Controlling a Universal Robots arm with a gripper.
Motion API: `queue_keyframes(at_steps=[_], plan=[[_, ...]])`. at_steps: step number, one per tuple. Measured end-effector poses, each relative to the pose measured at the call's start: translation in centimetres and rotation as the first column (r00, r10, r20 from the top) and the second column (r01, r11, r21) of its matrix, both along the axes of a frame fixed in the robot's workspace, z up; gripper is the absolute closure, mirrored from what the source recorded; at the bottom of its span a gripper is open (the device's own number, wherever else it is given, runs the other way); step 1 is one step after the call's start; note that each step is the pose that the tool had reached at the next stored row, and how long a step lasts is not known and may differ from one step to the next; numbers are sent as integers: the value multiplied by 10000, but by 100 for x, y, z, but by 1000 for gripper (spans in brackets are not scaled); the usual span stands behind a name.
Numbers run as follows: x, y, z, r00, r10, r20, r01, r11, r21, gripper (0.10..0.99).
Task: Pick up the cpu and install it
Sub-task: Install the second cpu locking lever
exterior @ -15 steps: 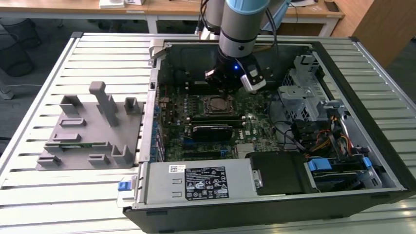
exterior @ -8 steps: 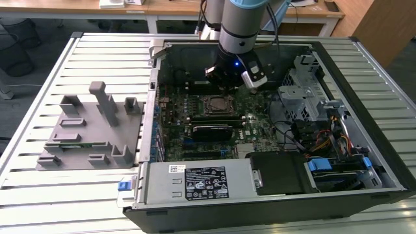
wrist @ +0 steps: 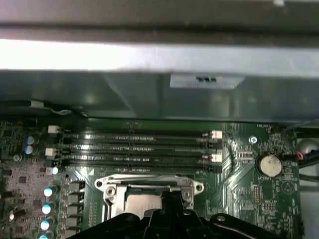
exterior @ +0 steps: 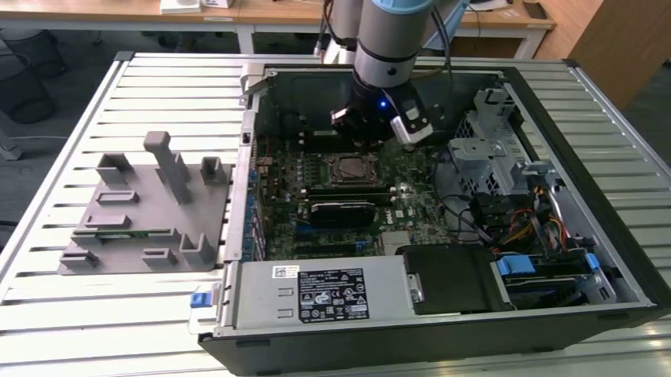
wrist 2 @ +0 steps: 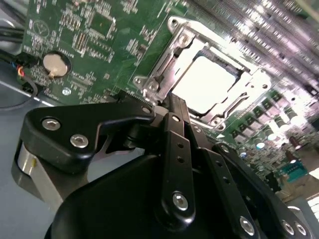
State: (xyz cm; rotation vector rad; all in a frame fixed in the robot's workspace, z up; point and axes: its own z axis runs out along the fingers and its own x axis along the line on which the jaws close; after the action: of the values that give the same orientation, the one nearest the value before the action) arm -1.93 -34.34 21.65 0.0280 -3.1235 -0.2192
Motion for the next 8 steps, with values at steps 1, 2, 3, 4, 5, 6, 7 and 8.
queue_keyframes(at_steps=[1, 2, 3, 4, 5, 6, 7, 8], plan=[[0, -29, -1, 10000, 0, 1, 0, 10000, 2, 980], [0, -55, 0, 10000, 0, -1, 0, 10000, 1, 980], [0, -70, 1, 10000, 0, 1, 0, 10000, 2, 980], [0, -75, 12, 10000, 0, -2, 0, 10000, -2, 980], [-1, -77, 35, 10000, -1, 0, 1, 10000, 1, 980], [-1, -79, 71, 10000, -2, -1, 2, 10000, 0, 980], [0, -81, 114, 10000, 0, 0, 0, 10000, 1, 980], [0, -83, 151, 10000, 0, 0, 0, 10000, 0, 980]])
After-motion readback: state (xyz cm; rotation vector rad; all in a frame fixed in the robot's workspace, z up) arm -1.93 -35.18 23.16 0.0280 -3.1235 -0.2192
